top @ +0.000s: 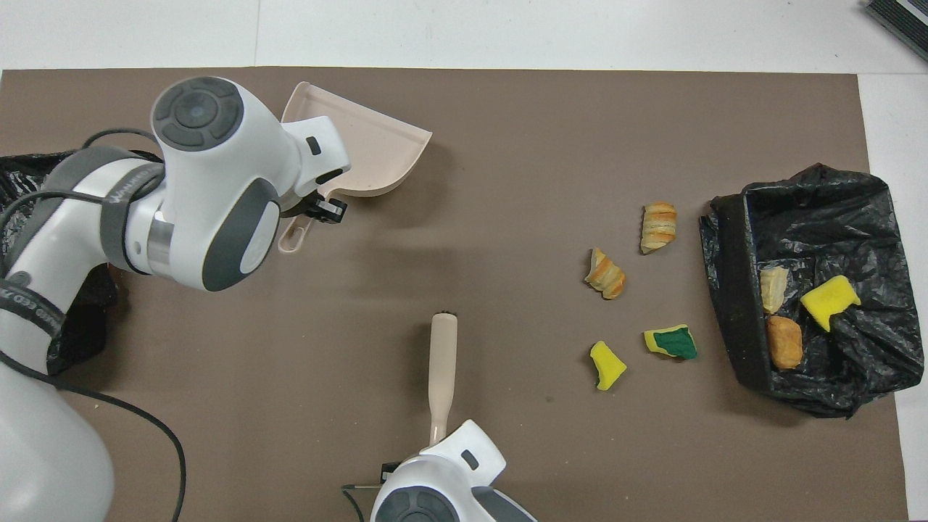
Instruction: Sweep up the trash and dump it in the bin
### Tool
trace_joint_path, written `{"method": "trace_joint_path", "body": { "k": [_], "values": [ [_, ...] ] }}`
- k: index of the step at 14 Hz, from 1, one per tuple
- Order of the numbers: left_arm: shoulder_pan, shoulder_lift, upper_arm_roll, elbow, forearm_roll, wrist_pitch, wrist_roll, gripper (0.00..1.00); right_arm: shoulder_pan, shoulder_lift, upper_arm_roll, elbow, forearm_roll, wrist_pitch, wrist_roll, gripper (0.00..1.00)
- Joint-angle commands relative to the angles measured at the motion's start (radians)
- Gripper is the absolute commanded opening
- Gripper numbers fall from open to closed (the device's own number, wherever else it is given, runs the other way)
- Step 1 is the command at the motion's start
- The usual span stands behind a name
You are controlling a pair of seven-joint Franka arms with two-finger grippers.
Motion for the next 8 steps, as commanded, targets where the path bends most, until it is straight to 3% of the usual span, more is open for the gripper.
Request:
{"method": "trace_joint_path", "body": {
  "k": [1, 5, 8],
  "values": [
    [0.009, 0.013, -0.007, 0.046, 0.037, -0.029, 0.273, 0.0, -0.07, -0.089, 0.008, -0.059, -0.057, -0.08, 0.005, 0.0],
    [0.029, 0.008, -0.007, 0.03, 0.044, -0.005, 0.545, 0.0, -0.156, -0.098, 0.008, -0.071, -0.09, -0.216, 0.001, 0.0],
    [0.064, -0.002, -0.009, -0.008, 0.024, 0.0, 0.823, 0.0, -0.275, -0.121, 0.008, -0.137, -0.111, -0.253, -0.074, 0.0]
  ]
}}
